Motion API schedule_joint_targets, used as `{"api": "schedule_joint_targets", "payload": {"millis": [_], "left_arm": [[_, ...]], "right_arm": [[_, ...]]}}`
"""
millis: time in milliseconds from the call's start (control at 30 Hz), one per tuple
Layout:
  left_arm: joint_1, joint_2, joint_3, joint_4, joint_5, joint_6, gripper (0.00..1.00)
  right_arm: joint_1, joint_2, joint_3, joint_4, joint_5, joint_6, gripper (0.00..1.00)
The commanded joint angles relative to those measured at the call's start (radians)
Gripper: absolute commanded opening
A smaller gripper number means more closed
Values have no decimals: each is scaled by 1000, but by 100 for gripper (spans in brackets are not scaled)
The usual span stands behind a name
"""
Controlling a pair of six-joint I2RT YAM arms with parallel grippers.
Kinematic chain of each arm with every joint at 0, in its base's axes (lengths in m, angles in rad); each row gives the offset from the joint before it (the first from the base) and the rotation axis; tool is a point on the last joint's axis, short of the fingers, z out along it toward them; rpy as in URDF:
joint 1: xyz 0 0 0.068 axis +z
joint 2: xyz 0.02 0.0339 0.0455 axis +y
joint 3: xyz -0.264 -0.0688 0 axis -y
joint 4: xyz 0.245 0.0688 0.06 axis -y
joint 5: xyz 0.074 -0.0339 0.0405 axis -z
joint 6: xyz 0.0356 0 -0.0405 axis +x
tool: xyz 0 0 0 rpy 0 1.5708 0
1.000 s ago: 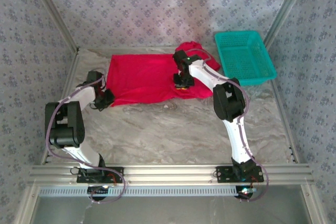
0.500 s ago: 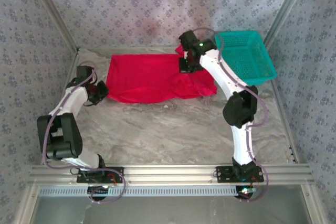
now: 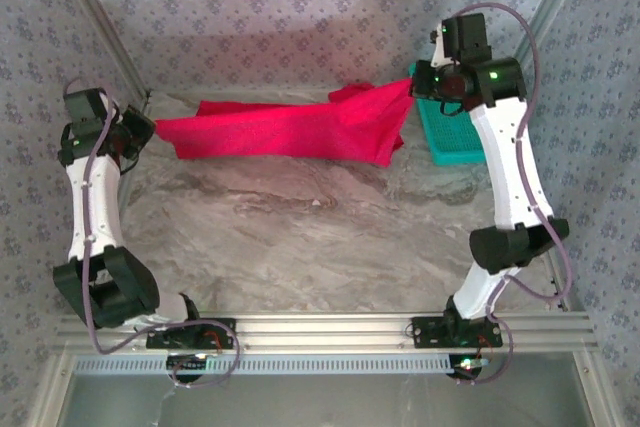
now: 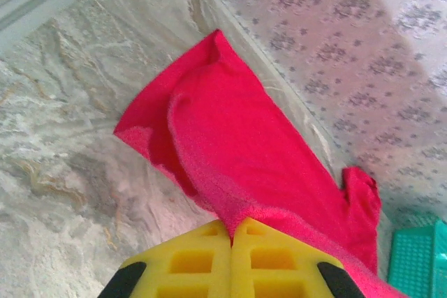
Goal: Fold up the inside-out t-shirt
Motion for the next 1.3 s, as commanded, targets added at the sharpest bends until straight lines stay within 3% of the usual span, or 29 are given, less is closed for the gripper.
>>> {"api": "schedule_joint_targets", "payload": {"millis": [0, 167, 300, 467, 700, 1033, 1267], "left_arm": [[0, -49, -70, -9, 62, -20, 0], [-2, -128, -199, 15, 85, -25, 0], [-20, -147, -193, 75, 86, -77, 0], [-69, -54, 19, 81, 98, -127, 0], [-66, -27, 397, -7, 81, -140, 0], [-34, -249, 566, -55, -5, -90, 0], [-34, -286, 690, -129, -25, -52, 0]], "right_arm": [[13, -34, -99, 42, -107, 37, 0], [39, -105, -302, 70, -172, 71, 0], [30, -125, -297, 116, -96, 96, 0], [-25, -61, -121, 226, -63, 129, 0], [-63, -33, 213, 185, -111, 130, 0], [-67, -433, 42, 351, -114, 76, 0], [-69, -515, 49, 335, -77, 46, 0]]}}
